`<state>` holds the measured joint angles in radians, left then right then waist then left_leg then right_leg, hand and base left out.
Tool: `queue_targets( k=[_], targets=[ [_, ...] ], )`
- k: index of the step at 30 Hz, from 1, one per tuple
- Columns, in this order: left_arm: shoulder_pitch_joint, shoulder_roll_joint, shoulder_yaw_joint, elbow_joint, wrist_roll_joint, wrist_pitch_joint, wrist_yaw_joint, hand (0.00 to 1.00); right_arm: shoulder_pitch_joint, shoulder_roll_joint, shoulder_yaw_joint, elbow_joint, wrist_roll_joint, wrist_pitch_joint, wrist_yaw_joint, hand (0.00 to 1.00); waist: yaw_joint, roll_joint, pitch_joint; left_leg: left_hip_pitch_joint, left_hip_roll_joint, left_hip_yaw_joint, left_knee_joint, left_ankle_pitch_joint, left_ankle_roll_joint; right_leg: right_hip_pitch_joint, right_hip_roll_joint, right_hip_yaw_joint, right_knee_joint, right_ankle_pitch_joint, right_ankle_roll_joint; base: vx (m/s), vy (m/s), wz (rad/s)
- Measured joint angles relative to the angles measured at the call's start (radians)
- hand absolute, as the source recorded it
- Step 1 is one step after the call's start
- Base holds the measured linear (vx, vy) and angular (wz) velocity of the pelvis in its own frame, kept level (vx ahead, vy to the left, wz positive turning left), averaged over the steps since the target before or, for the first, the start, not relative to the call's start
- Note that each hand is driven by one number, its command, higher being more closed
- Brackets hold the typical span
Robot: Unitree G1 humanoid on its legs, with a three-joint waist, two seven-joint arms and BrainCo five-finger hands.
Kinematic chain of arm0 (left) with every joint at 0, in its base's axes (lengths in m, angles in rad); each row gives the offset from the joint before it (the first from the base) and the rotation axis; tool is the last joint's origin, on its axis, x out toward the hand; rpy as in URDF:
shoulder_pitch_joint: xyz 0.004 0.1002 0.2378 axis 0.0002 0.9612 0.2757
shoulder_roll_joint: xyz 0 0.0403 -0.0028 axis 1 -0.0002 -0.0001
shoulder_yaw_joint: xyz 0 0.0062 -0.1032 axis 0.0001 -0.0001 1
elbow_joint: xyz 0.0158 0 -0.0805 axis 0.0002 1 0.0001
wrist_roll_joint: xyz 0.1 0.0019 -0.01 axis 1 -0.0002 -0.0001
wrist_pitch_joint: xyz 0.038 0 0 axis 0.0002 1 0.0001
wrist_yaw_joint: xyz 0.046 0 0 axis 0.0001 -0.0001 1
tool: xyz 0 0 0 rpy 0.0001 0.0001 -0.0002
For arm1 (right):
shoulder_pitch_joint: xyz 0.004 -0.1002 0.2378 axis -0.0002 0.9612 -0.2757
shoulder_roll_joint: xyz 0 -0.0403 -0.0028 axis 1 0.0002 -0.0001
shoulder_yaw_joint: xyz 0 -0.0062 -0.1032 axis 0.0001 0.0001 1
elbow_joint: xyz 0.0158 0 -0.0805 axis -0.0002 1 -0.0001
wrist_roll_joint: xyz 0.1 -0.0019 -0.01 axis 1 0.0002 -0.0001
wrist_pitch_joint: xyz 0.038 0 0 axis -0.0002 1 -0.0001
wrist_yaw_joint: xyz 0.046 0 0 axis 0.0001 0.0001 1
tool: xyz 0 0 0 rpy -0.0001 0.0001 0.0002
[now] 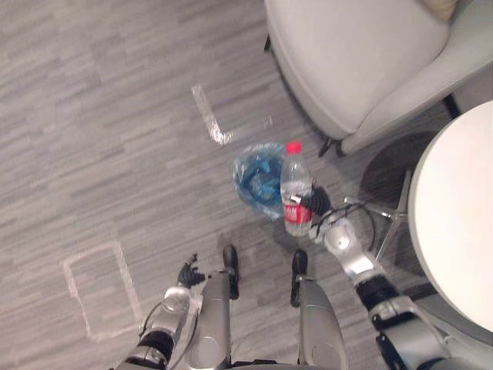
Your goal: Gather rubbish on tea table into small bin, then transfer packed bag to large trash can.
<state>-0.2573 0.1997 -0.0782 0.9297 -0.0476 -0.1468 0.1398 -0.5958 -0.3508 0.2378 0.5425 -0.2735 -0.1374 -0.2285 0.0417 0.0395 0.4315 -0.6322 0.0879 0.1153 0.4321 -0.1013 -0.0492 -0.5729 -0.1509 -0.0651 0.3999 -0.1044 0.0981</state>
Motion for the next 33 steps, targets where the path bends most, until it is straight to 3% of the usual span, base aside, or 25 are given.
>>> queue_targets(
  k=[5, 11, 20, 21, 33],
  targets=[
    [-0.122, -0.018, 0.065, -0.044, -0.05, -0.007, 0.036, 0.0, -0.169, -0.047, -0.002, 0.023, 0.002, 0.007, -0.053, 1.0, 0.013, 0.0, 0.007, -0.2, 0.0, -0.031, 0.055, 0.018, 0.003, -0.186, -0.005, -0.017, 0.066, 0.0, -0.002, -0.07, -0.002, 0.18],
    [-0.169, -0.064, 0.102, -0.176, -0.085, -0.025, 0.055, 0.0, -0.297, -0.045, 0.0, 0.018, 0.02, 0.017, -0.098, 1.0, 0.024, 0.0, 0.013, -0.372, 0.007, -0.048, 0.114, 0.021, 0.002, -0.349, -0.009, -0.032, 0.142, -0.01, -0.017, -0.02, 0.018, 0.08],
    [-0.174, -0.106, 0.1, -0.233, -0.112, -0.031, 0.055, 0.0, -0.416, -0.053, -0.001, 0.028, 0.039, 0.039, -0.143, 1.0, 0.036, -0.001, 0.013, -0.47, 0.013, -0.071, 0.113, 0.049, -0.015, -0.452, -0.018, -0.071, 0.208, -0.034, -0.044, 0.01, -0.006, 0.14],
    [-0.175, -0.113, 0.099, -0.237, -0.112, -0.04, 0.055, 0.0, -0.435, -0.057, -0.003, 0.036, 0.04, 0.04, -0.147, 0.0, 0.037, -0.001, 0.013, -0.478, 0.015, -0.067, 0.112, 0.051, -0.015, -0.462, -0.022, -0.075, 0.217, -0.039, -0.047, 0.02, -0.013, 0.11],
    [-0.176, -0.12, 0.049, -0.253, -0.114, -0.044, 0.055, 0.0, -0.496, -0.05, -0.035, 0.104, 0.053, 0.058, -0.176, 0.0, 0.043, -0.002, 0.013, -0.51, 0.028, -0.044, 0.095, 0.083, -0.018, -0.509, -0.027, -0.09, 0.252, -0.05, -0.062, 0.01, -0.005, 0.05]
  ],
)
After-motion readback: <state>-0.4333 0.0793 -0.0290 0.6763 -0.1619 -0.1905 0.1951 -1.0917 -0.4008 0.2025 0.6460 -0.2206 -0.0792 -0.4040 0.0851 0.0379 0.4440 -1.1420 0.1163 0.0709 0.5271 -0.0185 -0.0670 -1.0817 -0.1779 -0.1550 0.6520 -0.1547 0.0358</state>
